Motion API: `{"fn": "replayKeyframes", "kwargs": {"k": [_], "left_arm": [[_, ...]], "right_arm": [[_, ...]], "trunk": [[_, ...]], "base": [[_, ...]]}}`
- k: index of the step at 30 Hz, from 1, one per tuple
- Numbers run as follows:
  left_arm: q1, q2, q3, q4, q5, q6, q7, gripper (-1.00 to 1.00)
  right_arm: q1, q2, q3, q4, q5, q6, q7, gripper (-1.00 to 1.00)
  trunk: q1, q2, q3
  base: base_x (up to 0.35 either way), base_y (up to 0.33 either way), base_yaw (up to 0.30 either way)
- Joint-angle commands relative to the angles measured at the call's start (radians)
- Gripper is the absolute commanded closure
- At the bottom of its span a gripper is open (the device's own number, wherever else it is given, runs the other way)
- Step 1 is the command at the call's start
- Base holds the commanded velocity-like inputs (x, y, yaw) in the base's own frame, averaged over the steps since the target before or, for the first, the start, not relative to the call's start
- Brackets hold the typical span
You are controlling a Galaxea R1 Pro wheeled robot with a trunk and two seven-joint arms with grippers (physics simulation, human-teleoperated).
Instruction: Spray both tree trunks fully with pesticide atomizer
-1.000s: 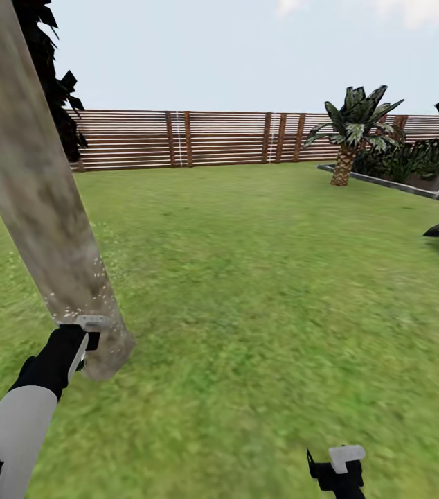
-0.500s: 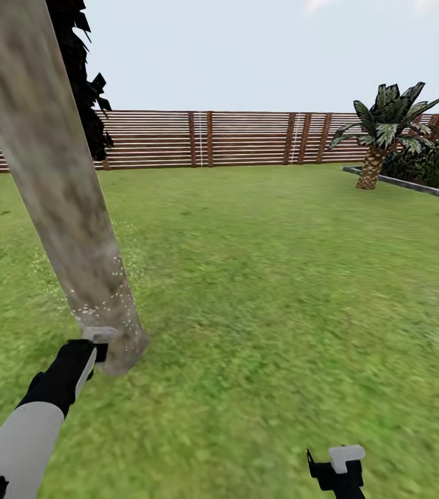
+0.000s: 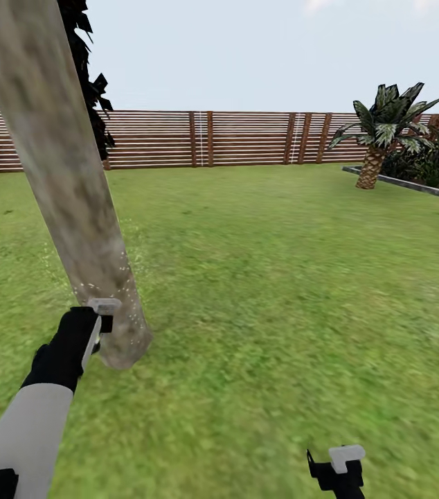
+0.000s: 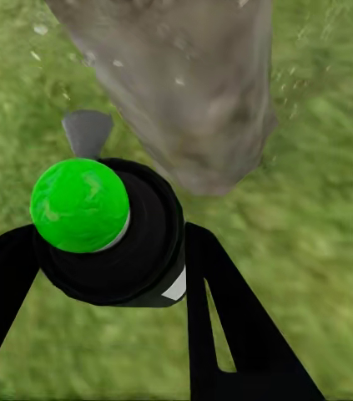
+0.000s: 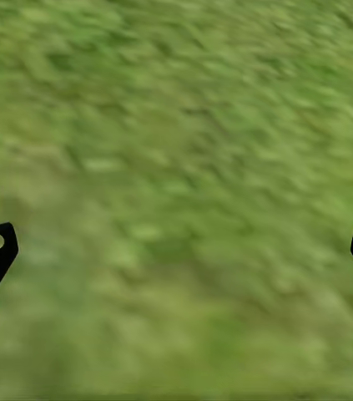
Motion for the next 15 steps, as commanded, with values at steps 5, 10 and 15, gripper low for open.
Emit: {"fn": "replayKeyframes", "kwargs": {"k": [5, 10, 15], "left_arm": [[-0.026, -0.001, -0.002, -0.004, -0.009, 0.043, 0.081, 1.0], [-0.013, 0.007, 0.0, -0.012, -0.005, 0.035, 0.086, 1.0], [-0.009, -0.001, -0.001, -0.009, -0.004, 0.035, 0.085, 1.0]], "right_arm": [[0.0, 0.0, 0.0, 0.0, 0.0, 0.0, 0.0, -1.0], [0.0, 0.0, 0.0, 0.0, 0.0, 0.0, 0.0, -1.0], [0.001, -0.004, 0.0, 0.0, 0.0, 0.0, -0.001, -1.0]], "trunk": [[0.0, 0.0, 0.0], [0.0, 0.0, 0.0], [0.0, 0.0, 0.0]], "base": [[0.0, 0.0, 0.108], [0.145, -0.046, 0.197], [0.287, -0.114, 0.01]]}}
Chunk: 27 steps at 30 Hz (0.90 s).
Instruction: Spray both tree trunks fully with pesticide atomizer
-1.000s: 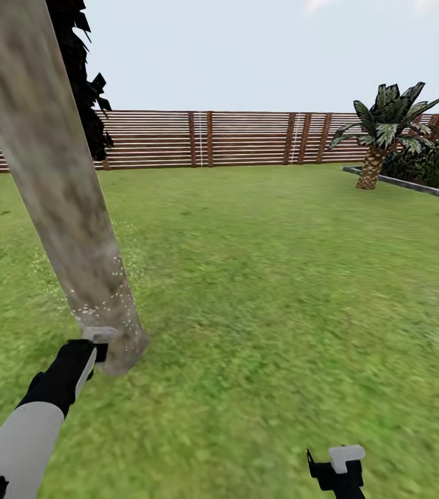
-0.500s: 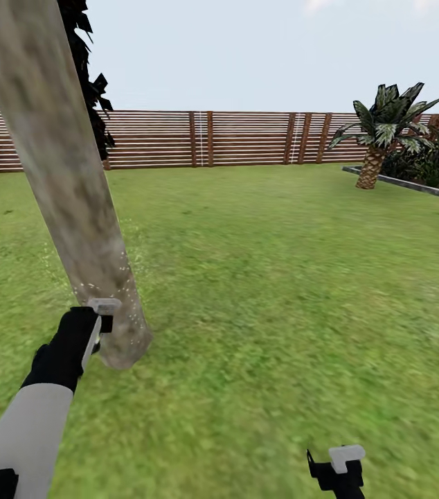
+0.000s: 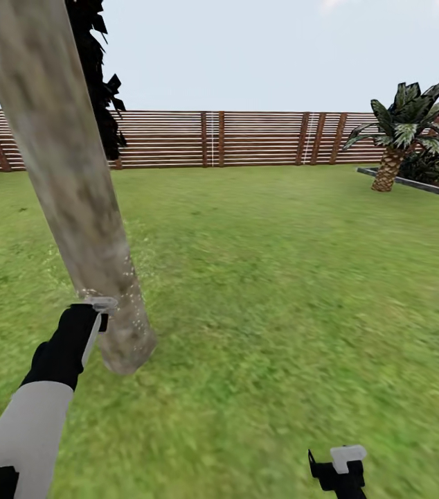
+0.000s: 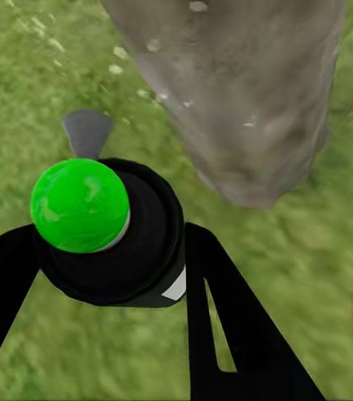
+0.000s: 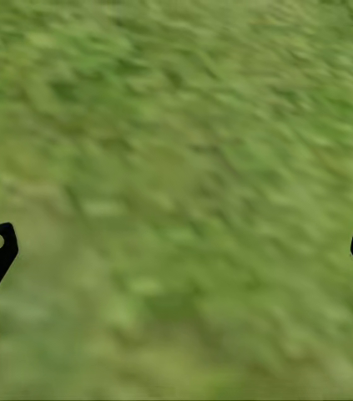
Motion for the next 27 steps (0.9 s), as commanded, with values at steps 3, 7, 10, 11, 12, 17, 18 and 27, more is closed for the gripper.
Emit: {"fn": "replayKeyframes", "kwargs": {"k": [3, 7, 10, 11, 12, 17, 18, 27], "left_arm": [[0.002, -0.001, 0.0, 0.001, -0.001, 0.0, -0.003, 1.0], [0.013, -0.001, 0.0, 0.007, -0.001, -0.001, -0.003, 1.0], [0.016, -0.001, 0.0, 0.008, -0.001, -0.001, -0.003, 1.0], [0.016, -0.001, 0.0, 0.008, -0.001, -0.001, -0.003, 1.0], [0.016, -0.001, 0.0, 0.007, -0.001, -0.001, -0.003, 1.0], [0.016, -0.001, 0.001, 0.0, -0.001, -0.001, -0.003, 1.0], [0.016, -0.001, 0.001, 0.002, 0.0, -0.001, -0.003, 1.0], [0.047, -0.047, 0.001, 0.041, 0.001, -0.067, -0.006, 1.0]], "right_arm": [[-0.001, 0.0, 0.0, 0.0, 0.0, 0.0, 0.0, -1.0], [-0.001, 0.0, 0.0, 0.0, 0.0, 0.001, 0.0, -1.0], [-0.001, 0.001, 0.0, 0.0, 0.0, 0.0, 0.0, -1.0], [0.0, 0.001, 0.0, 0.0, 0.0, 0.0, 0.0, -1.0], [0.0, 0.001, 0.0, 0.0, 0.0, 0.0, 0.0, -1.0], [-0.001, 0.001, 0.0, 0.0, 0.0, 0.0, 0.0, -1.0], [-0.001, 0.001, 0.0, 0.0, 0.0, 0.001, 0.0, -1.0], [0.0, 0.001, 0.0, 0.0, 0.0, 0.001, 0.0, -1.0]], "trunk": [[0.0, 0.0, 0.0], [0.0, 0.0, 0.0], [0.0, 0.0, 0.0], [0.0, 0.0, 0.0], [0.0, 0.0, 0.0], [0.0, 0.0, 0.0], [0.0, 0.0, 0.0], [0.0, 0.0, 0.0]], "base": [[0.285, -0.148, 0.0], [0.204, -0.198, 0.0], [0.026, -0.265, 0.0], [0.004, -0.271, 0.0], [0.002, -0.272, 0.0], [0.0, -0.273, 0.147], [0.0, -0.273, 0.267], [0.165, -0.197, 0.276]]}}
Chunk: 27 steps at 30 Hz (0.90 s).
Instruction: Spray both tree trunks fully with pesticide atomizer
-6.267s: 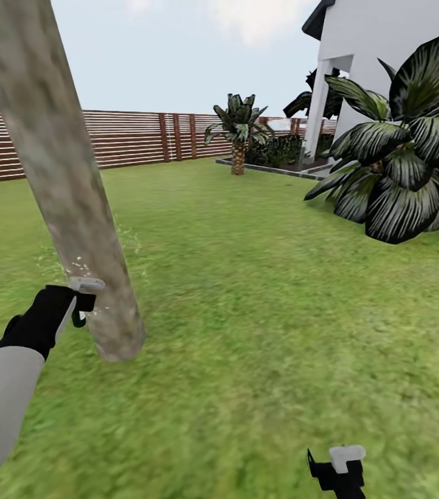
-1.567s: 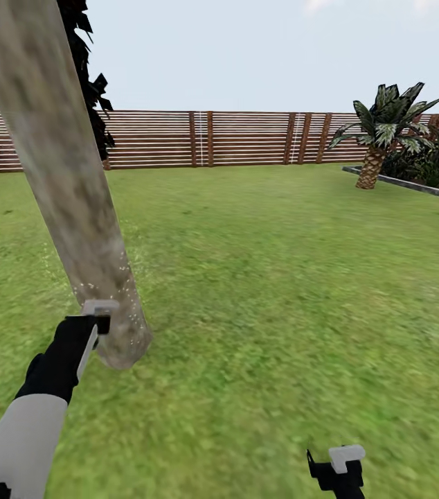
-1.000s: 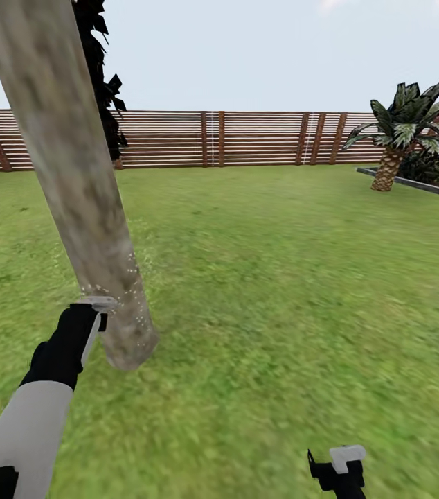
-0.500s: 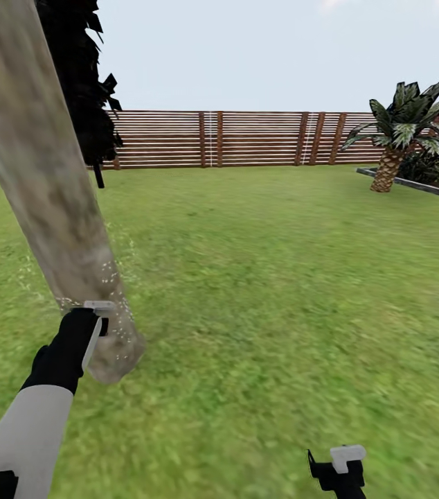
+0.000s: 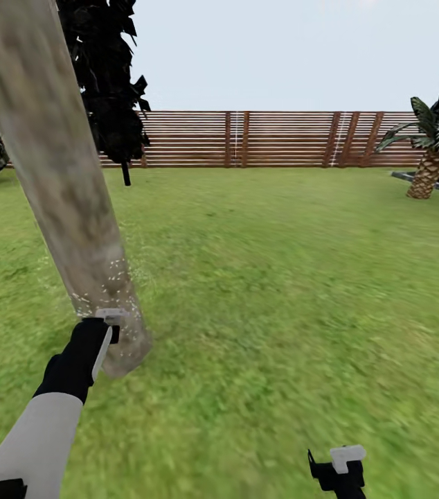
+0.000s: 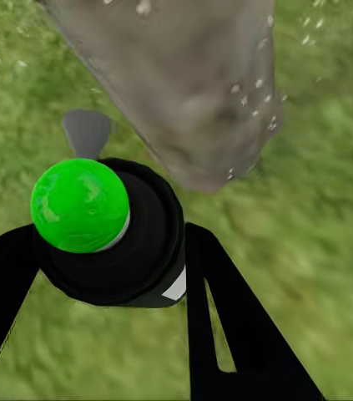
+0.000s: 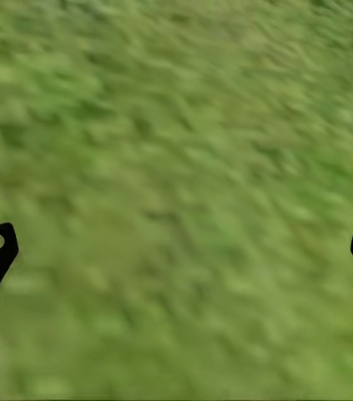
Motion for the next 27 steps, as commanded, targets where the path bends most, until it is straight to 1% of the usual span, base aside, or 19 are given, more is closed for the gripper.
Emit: {"fn": "replayKeyframes", "kwargs": {"k": [1, 3, 6, 8, 9, 10, 12, 13, 14, 15, 17, 18, 19, 20, 24, 27], "left_arm": [[0.001, 0.0, 0.0, 0.0, -0.001, -0.002, 0.001, 1.0], [0.001, 0.0, 0.0, 0.001, -0.001, -0.005, 0.001, 1.0], [0.006, 0.0, -0.001, 0.012, 0.0, -0.008, 0.001, 1.0], [0.02, 0.004, 0.0, 0.044, 0.0, -0.01, 0.001, 1.0], [0.041, 0.009, 0.003, 0.058, -0.001, -0.02, 0.001, 1.0], [0.056, 0.015, 0.006, 0.065, -0.002, -0.045, 0.0, 1.0], [0.087, 0.04, 0.008, 0.072, 0.001, -0.085, -0.006, 1.0], [0.102, 0.052, 0.008, 0.073, 0.004, -0.092, -0.016, 1.0], [0.118, 0.059, 0.007, 0.074, 0.005, -0.101, -0.043, 1.0], [0.126, 0.061, 0.005, 0.074, 0.005, -0.109, -0.066, 1.0], [0.134, 0.055, 0.0, 0.089, 0.004, -0.124, -0.099, 1.0], [0.135, 0.053, -0.001, 0.105, 0.004, -0.139, -0.104, 1.0], [0.136, 0.053, 0.0, 0.133, 0.005, -0.189, -0.109, 1.0], [0.136, 0.056, 0.0, 0.166, 0.004, -0.223, -0.111, 1.0], [0.136, 0.067, 0.007, 0.252, 0.004, -0.252, -0.113, 1.0], [0.136, 0.069, 0.009, 0.259, 0.002, -0.255, -0.112, 1.0]], "right_arm": [[0.0, 0.0, 0.0, 0.0, 0.0, 0.0, 0.0, -1.0], [-0.001, 0.0, 0.0, 0.0, 0.0, 0.0, 0.0, -1.0], [-0.001, 0.0, 0.0, 0.0, 0.0, 0.0, 0.0, -1.0], [0.0, 0.0, 0.0, 0.0, 0.0, 0.0, 0.0, -1.0], [-0.001, 0.0, 0.0, 0.0, 0.0, -0.001, 0.0, -1.0], [-0.001, 0.0, 0.0, 0.0, 0.0, 0.0, 0.0, -1.0], [0.0, 0.0, 0.0, 0.0, 0.0, 0.0, 0.0, -1.0], [-0.001, 0.0, 0.0, 0.0, 0.0, 0.0, 0.0, -1.0], [-0.001, 0.0, 0.0, 0.0, 0.0, 0.0, 0.0, -1.0], [-0.001, 0.0, 0.0, 0.0, 0.0, 0.0, 0.0, -1.0], [-0.001, 0.0, 0.0, 0.0, 0.0, 0.0, 0.0, -1.0], [-0.001, 0.0, 0.0, 0.0, 0.0, 0.0, 0.0, -1.0], [-0.001, 0.0, 0.0, 0.0, 0.0, 0.0, 0.0, -1.0], [-0.001, 0.0, 0.0, 0.0, 0.0, 0.0, 0.0, -1.0], [-0.001, 0.001, 0.0, 0.0, 0.0, 0.0, 0.001, -1.0], [-0.001, 0.002, 0.0, 0.0, 0.0, 0.0, 0.0, -1.0]], "trunk": [[0.0, 0.0, 0.0], [0.0, 0.0, 0.0], [0.0, 0.0, 0.0], [0.0, 0.0, 0.0], [0.0, 0.0, 0.0], [0.0, 0.0, 0.0], [0.0, 0.0, 0.0], [0.0, 0.0, 0.0], [0.0, 0.0, 0.0], [0.0, 0.0, 0.0], [0.0, 0.0, 0.0], [0.0, 0.0, 0.0], [0.0, 0.0, 0.0], [0.0, 0.0, 0.0], [0.0, 0.0, 0.0], [0.0, 0.0, 0.0]], "base": [[0.314, -0.044, 0.265], [0.322, -0.015, 0.233], [0.26, -0.002, 0.06], [0.067, 0.0, 0.011], [0.019, 0.0, 0.003], [0.01, 0.0, 0.002], [0.004, 0.0, 0.001], [0.001, 0.0, 0.0], [0.0, 0.0, 0.0], [0.0, 0.0, 0.0], [0.0, 0.0, 0.0], [0.0, 0.0, 0.0], [0.0, 0.0, 0.0], [0.0, 0.0, 0.0], [0.0, 0.053, -0.063], [0.0, 0.276, -0.275]]}}
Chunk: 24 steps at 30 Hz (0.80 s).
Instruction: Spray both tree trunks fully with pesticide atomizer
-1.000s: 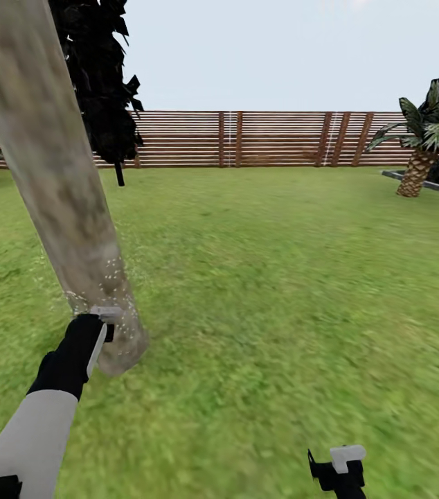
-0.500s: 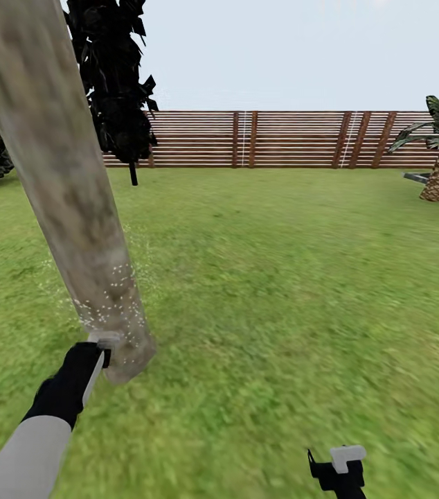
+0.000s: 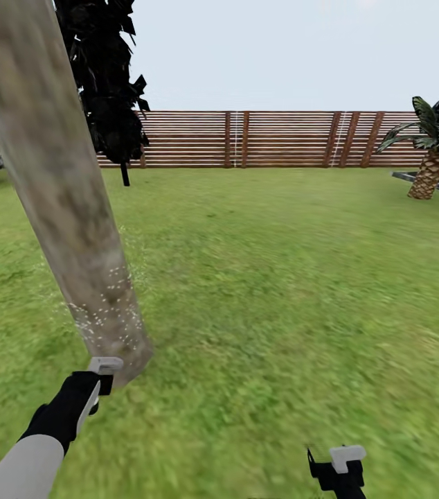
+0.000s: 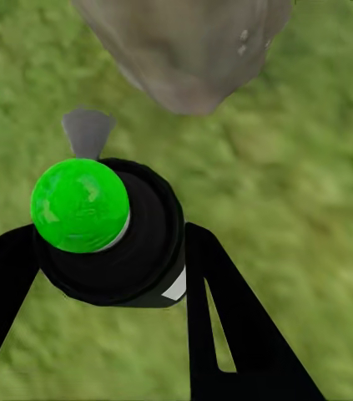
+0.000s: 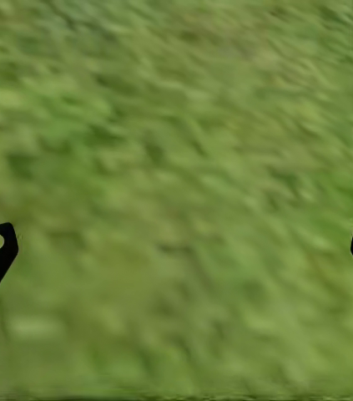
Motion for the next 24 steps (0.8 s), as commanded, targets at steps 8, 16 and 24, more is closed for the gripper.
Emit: {"fn": "replayKeyframes", "kwargs": {"k": [8, 16, 24], "left_arm": [[0.001, 0.0, 0.001, 0.002, -0.008, -0.067, 0.001, 1.0], [0.072, -0.002, -0.014, 0.005, -0.01, -0.158, -0.007, 1.0], [0.12, 0.054, -0.012, 0.044, -0.348, -0.45, -0.678, 1.0]], "right_arm": [[0.0, -0.002, 0.0, 0.0, 0.0, 0.0, 0.0, -1.0], [0.0, 0.001, -0.001, -0.004, 0.0, 0.001, 0.0, -1.0], [0.0, 0.022, 0.137, -0.321, 0.107, 0.204, 0.104, -1.0]], "trunk": [[0.0, 0.0, 0.001], [0.0, 0.0, 0.003], [0.0, 0.0, 0.003]], "base": [[-0.046, 0.296, -0.296], [-0.269, 0.208, -0.121], [-0.312, 0.115, -0.001]]}}
